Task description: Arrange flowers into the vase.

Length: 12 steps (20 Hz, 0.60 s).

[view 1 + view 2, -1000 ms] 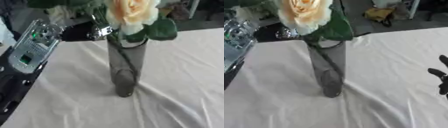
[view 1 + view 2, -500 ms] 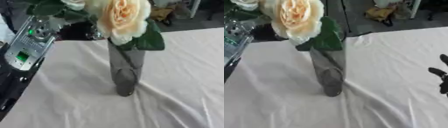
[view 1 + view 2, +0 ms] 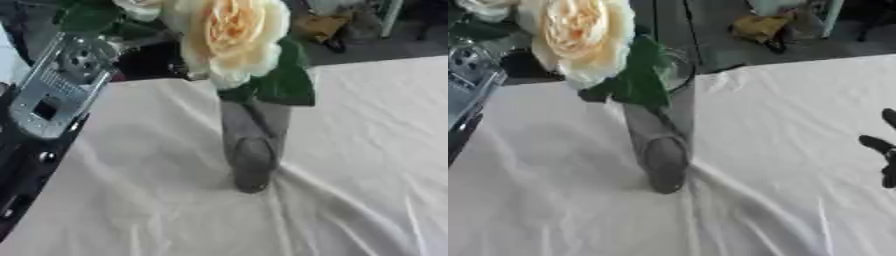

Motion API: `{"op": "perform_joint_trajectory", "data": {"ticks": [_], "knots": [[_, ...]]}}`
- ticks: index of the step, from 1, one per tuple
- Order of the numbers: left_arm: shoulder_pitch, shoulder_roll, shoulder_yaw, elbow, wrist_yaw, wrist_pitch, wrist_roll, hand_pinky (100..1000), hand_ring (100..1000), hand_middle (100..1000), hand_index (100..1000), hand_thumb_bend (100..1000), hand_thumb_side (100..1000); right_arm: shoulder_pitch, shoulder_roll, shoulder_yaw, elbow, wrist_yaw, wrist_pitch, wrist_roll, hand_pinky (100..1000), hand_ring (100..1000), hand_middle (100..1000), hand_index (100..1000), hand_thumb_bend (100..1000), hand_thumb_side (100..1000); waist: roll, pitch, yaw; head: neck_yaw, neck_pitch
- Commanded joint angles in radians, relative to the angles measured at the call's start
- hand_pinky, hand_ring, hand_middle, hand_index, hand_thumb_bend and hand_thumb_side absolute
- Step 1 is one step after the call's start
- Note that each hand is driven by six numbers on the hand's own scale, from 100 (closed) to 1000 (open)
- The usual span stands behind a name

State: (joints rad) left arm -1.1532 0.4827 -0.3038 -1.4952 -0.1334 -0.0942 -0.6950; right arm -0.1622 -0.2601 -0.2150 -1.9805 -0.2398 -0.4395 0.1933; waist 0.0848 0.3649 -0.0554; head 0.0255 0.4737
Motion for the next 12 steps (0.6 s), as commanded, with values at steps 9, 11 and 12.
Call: {"op": "perform_joint_trajectory", "data": {"ticks": [9,11,12], "knots": [[-0.059,0.003,0.025,0.039,0.021,-0.004,0.036,987,963,928,1000,100,1000,-0.009,-0.022,0.003,-0.020,-0.003,0.003,0.006,817,987,308,497,100,1000,0.017,-0.037,-0.009,0.013,-0.008],[-0.074,-0.004,0.033,0.062,0.003,-0.019,0.025,978,963,926,1000,100,1000,-0.010,-0.023,0.004,-0.020,-0.003,0.005,0.007,817,988,308,497,100,1000,0.020,-0.037,-0.011,0.016,-0.008],[-0.082,-0.007,0.037,0.074,-0.009,-0.025,0.020,978,963,925,1000,100,1000,-0.010,-0.024,0.005,-0.020,-0.003,0.006,0.008,817,987,308,497,100,1000,0.021,-0.037,-0.013,0.018,-0.008]]}}
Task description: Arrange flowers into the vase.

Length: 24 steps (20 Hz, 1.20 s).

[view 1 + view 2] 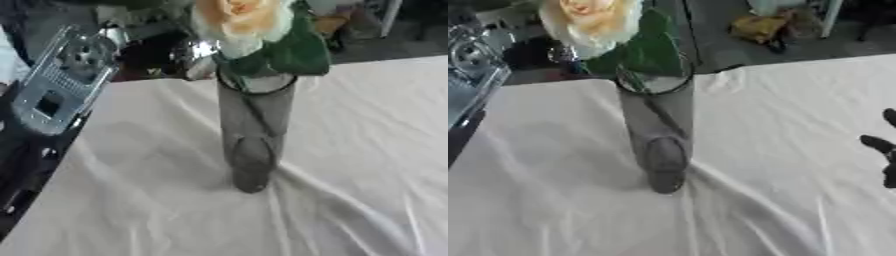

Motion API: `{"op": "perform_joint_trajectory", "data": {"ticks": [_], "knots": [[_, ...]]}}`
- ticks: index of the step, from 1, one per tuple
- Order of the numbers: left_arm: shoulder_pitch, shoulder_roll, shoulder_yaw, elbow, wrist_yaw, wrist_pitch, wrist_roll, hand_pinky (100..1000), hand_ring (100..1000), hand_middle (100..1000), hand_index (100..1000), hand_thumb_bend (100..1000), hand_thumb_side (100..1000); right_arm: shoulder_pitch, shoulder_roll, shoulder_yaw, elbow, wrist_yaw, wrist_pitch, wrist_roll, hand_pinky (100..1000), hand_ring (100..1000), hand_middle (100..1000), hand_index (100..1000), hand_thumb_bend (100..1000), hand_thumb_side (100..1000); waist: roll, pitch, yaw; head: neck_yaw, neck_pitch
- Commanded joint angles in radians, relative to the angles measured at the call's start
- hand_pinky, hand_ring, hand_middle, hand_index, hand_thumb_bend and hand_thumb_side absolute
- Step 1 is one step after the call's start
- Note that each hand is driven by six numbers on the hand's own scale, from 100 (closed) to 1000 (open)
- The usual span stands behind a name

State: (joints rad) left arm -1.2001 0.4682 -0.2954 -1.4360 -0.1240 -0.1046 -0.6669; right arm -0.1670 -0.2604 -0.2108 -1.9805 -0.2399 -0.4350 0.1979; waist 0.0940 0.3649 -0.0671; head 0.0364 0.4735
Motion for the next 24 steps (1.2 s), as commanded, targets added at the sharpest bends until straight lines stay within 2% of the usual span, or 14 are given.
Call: {"op": "perform_joint_trajectory", "data": {"ticks": [1,3,4,7,8,10,11,12,13,19,24], "knots": [[-0.043,0.005,0.032,0.025,-0.031,-0.021,-0.013,977,963,923,1000,100,1000,-0.006,-0.024,0.001,-0.020,-0.003,0.001,0.004,817,988,308,497,100,1000,0.013,-0.037,-0.003,0.009,-0.008],[-0.057,0.000,0.038,0.045,-0.053,-0.030,-0.024,976,961,919,1000,100,1000,-0.006,-0.026,0.002,-0.020,-0.003,0.001,0.006,818,989,308,497,100,1000,0.016,-0.037,-0.006,0.014,-0.008],[-0.064,-0.002,0.041,0.055,-0.063,-0.033,-0.030,976,960,916,1000,100,924,-0.006,-0.026,0.003,-0.020,-0.002,0.002,0.007,818,990,308,497,100,1000,0.018,-0.037,-0.008,0.016,-0.008],[-0.079,-0.008,0.049,0.084,-0.088,-0.037,-0.051,972,956,908,1000,100,806,-0.008,-0.028,0.004,-0.020,-0.001,0.005,0.008,818,991,308,497,100,1000,0.023,-0.037,-0.011,0.020,-0.007],[-0.082,-0.010,0.052,0.092,-0.090,-0.038,-0.056,970,954,905,1000,100,741,-0.009,-0.029,0.005,-0.020,-0.001,0.006,0.009,819,992,308,497,100,1000,0.024,-0.037,-0.012,0.021,-0.007],[-0.086,-0.012,0.054,0.101,-0.090,-0.040,-0.061,970,953,903,1000,100,752,-0.010,-0.030,0.005,-0.020,-0.001,0.008,0.010,819,991,308,497,100,1000,0.027,-0.037,-0.013,0.023,-0.007],[-0.087,-0.011,0.055,0.103,-0.089,-0.041,-0.061,968,950,898,1000,100,804,-0.010,-0.032,0.005,-0.020,-0.001,0.009,0.010,819,992,308,497,100,1000,0.029,-0.038,-0.014,0.023,-0.007],[-0.088,-0.010,0.055,0.105,-0.089,-0.041,-0.059,961,945,889,1000,100,957,-0.011,-0.033,0.006,-0.020,-0.002,0.010,0.010,819,992,308,497,100,1000,0.030,-0.038,-0.014,0.023,-0.008],[-0.089,-0.008,0.056,0.105,-0.090,-0.040,-0.053,959,943,886,1000,100,1000,-0.012,-0.034,0.006,-0.020,-0.002,0.011,0.010,819,993,308,497,100,1000,0.032,-0.039,-0.015,0.023,-0.009],[-0.096,0.008,0.049,0.110,-0.118,-0.029,-0.038,964,946,882,1000,100,1000,-0.015,-0.040,0.009,-0.020,-0.002,0.024,0.014,821,997,308,497,100,1000,0.046,-0.044,-0.020,0.024,-0.010],[-0.099,0.011,0.054,0.118,-0.099,-0.024,-0.049,969,952,887,1000,100,1000,-0.016,-0.044,0.010,-0.020,-0.004,0.033,0.013,821,999,308,497,100,1000,0.053,-0.049,-0.022,0.028,-0.010]]}}
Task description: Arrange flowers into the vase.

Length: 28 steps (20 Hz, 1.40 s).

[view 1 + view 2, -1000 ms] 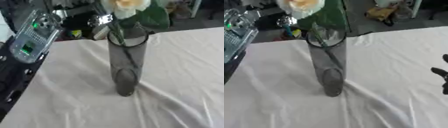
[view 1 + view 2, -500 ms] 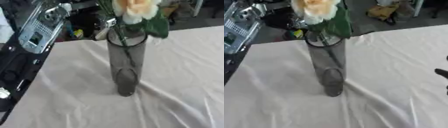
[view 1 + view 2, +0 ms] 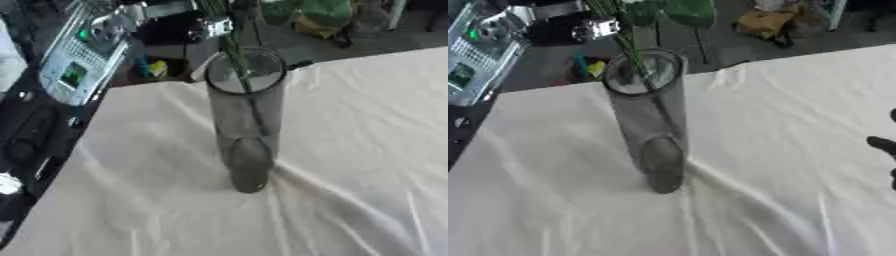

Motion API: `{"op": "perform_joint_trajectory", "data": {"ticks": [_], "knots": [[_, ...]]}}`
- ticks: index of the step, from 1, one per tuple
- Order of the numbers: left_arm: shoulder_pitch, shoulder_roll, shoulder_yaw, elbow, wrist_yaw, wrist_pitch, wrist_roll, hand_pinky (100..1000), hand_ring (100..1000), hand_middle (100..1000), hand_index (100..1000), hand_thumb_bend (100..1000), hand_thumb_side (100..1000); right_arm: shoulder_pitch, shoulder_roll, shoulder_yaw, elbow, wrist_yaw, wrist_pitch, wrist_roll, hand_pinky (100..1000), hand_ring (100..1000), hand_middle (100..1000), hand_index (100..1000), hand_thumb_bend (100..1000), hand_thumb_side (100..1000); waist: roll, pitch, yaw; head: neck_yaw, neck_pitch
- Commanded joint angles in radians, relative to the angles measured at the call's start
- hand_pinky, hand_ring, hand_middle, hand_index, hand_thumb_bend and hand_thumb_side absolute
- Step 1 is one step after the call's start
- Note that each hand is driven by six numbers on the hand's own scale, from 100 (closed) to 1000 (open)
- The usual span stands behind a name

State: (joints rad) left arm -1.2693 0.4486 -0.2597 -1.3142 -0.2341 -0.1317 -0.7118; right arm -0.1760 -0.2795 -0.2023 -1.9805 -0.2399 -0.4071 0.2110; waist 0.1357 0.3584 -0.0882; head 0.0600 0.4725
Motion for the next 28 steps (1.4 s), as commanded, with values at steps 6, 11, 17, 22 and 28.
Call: {"op": "perform_joint_trajectory", "data": {"ticks": [6,11,17,22,28], "knots": [[-0.032,0.043,0.018,0.001,0.026,0.008,-0.009,978,957,894,1000,100,1000,-0.008,-0.031,0.003,-0.020,-0.007,0.016,-0.001,822,1000,308,497,100,1000,0.022,-0.051,-0.008,0.013,-0.007],[-0.034,0.048,0.028,0.030,0.062,0.004,-0.091,986,967,910,1000,100,1000,-0.011,-0.037,0.004,-0.020,-0.008,0.029,0.000,823,1000,308,497,100,1000,0.035,-0.057,-0.010,0.016,-0.003],[-0.032,0.049,0.042,0.036,0.143,-0.002,-0.161,979,974,930,1000,100,624,-0.013,-0.039,0.008,-0.020,-0.008,0.038,0.003,824,1000,308,497,100,1000,0.041,-0.061,-0.010,0.016,0.001],[-0.030,0.053,0.046,0.044,0.169,0.015,-0.192,959,960,909,1000,100,415,-0.016,-0.041,0.008,-0.020,-0.010,0.039,0.002,823,1000,308,496,100,1000,0.043,-0.061,-0.011,0.016,0.002],[-0.031,0.057,0.055,0.041,0.180,0.048,-0.103,952,954,889,1000,100,1000,-0.019,-0.040,0.013,-0.020,-0.007,0.044,0.002,824,1000,306,495,100,1000,0.045,-0.061,-0.010,0.013,0.005]]}}
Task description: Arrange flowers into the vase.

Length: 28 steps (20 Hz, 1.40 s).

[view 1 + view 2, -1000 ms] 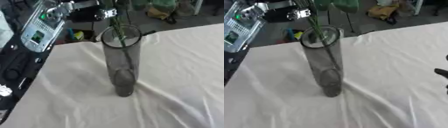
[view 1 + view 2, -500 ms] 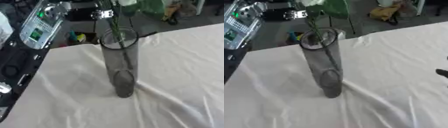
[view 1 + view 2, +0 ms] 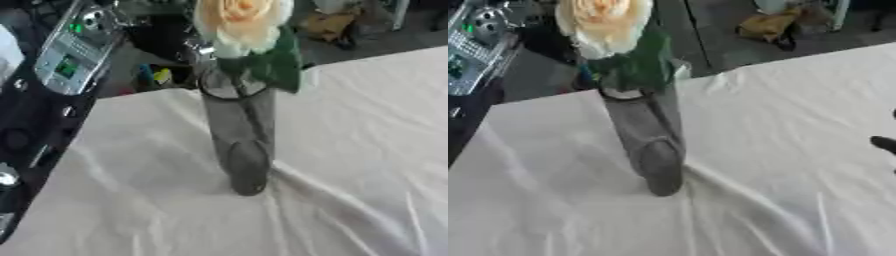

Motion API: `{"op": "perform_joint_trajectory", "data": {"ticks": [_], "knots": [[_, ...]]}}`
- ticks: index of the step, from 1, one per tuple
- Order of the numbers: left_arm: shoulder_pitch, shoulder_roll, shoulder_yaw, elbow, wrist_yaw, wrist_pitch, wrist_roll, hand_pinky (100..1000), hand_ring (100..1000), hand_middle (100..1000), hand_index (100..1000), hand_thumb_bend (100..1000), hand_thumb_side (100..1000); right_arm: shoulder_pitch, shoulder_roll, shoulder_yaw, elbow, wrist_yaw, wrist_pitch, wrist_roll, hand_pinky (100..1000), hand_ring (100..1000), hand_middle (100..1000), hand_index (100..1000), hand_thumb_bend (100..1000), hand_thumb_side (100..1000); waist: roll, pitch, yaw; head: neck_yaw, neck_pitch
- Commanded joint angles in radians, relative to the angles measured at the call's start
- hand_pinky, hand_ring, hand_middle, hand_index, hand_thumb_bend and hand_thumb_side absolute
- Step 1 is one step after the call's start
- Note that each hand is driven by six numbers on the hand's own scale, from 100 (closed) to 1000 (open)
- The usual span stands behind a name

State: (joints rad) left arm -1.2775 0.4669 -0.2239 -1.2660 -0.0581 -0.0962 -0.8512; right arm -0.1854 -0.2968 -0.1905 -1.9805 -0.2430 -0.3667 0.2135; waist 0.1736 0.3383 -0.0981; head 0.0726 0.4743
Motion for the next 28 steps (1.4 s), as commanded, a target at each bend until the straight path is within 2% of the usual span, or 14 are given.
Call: {"op": "perform_joint_trajectory", "data": {"ticks": [1,7,13,18,23,28], "knots": [[-0.022,0.038,0.016,-0.009,0.001,0.015,0.050,960,959,895,1000,100,1000,-0.010,-0.023,0.001,-0.020,-0.003,0.004,0.000,824,1000,306,495,100,1000,0.008,-0.041,0.000,0.001,0.005],[-0.018,0.038,0.012,-0.011,0.016,0.008,0.093,972,965,912,1000,100,1000,-0.009,-0.021,0.001,-0.020,0.002,0.002,-0.003,824,1000,306,495,100,1000,0.008,-0.041,0.000,0.004,0.009],[-0.020,0.049,0.007,-0.013,0.018,-0.014,0.046,974,968,912,1000,100,1000,-0.008,-0.023,0.002,-0.020,0.004,0.001,-0.003,823,1000,306,494,100,1000,0.009,-0.042,0.001,0.006,0.011],[-0.026,0.078,-0.017,0.005,-0.067,-0.052,-0.049,992,972,896,1000,100,1000,-0.007,-0.029,0.003,-0.020,0.001,0.001,-0.004,823,1000,306,494,100,1000,0.016,-0.045,-0.001,0.005,0.012],[-0.035,0.078,-0.023,0.030,-0.143,-0.095,-0.056,985,964,886,1000,100,1000,-0.009,-0.029,0.004,-0.020,0.004,0.007,-0.002,825,1000,305,494,100,1000,0.020,-0.043,0.000,0.004,0.017],[-0.038,0.075,0.001,0.022,-0.177,-0.085,-0.056,979,970,899,1000,100,1000,-0.012,-0.028,0.006,-0.020,0.005,0.014,-0.001,826,1000,305,494,100,1000,0.023,-0.042,0.000,0.002,0.017]]}}
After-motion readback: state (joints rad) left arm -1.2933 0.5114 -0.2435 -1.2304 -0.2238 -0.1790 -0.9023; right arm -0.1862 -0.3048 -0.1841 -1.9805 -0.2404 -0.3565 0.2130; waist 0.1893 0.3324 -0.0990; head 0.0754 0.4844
